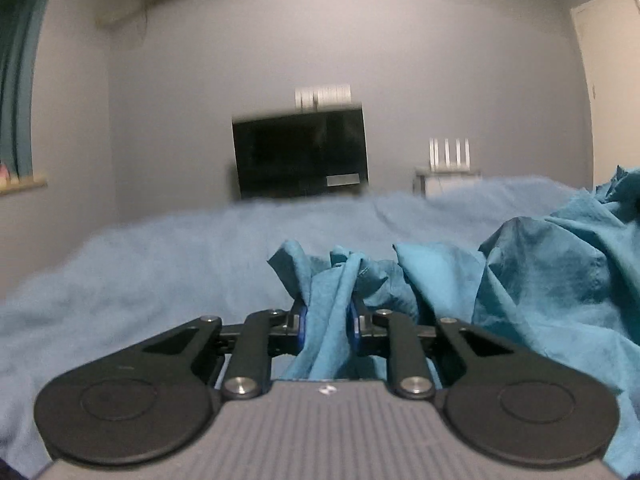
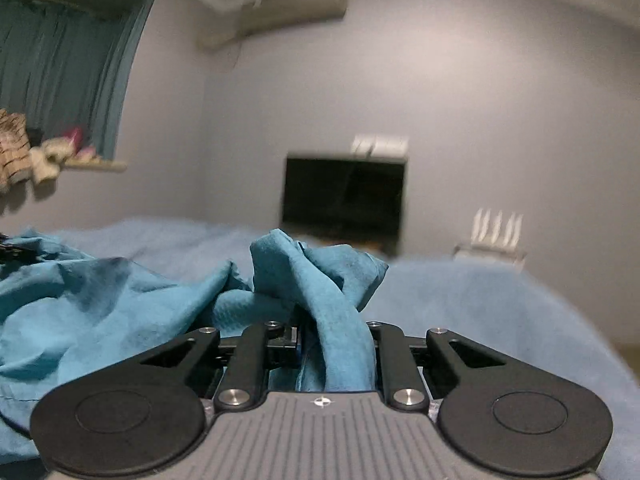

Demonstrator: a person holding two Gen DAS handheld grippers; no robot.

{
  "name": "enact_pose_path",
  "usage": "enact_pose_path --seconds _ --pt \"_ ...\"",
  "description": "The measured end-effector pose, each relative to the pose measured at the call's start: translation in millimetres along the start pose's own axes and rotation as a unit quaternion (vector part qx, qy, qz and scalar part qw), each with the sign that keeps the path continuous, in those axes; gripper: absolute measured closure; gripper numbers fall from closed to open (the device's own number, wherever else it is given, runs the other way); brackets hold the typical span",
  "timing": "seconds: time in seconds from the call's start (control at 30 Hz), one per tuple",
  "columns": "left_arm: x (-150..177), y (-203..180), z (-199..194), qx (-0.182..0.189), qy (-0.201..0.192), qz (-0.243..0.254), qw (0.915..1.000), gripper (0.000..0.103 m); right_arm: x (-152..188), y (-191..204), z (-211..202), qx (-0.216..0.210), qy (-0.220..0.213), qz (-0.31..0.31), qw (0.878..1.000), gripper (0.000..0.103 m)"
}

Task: Fold large clothes
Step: 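Grasp the bunched jacket with the left gripper while the right gripper grasps it too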

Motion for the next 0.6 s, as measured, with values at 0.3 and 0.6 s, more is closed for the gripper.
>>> enact_pose_path --seconds 0.3,0.6 --pt "29.0 -3.3 28.7 -0.012 0.093 0.003 0.9956 0.071 41.4 -30.6 35.9 0.041 0.119 0.075 0.989 0.053" --pt "9.4 11.0 2.4 -0.022 0.085 -0.106 0.9905 0.040 35.8 -30.3 22.5 0.067 0.118 0.137 0.981 0.036"
Point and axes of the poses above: each gripper's, at about its wrist camera, not at the fingertips, and z roughly the way its jaws point, y to its left, x to its underside, the point moved 2 cm from there along z, roughly the way its jaws point, and after that the axes turned 3 degrees about x, right-handed, at the moved point
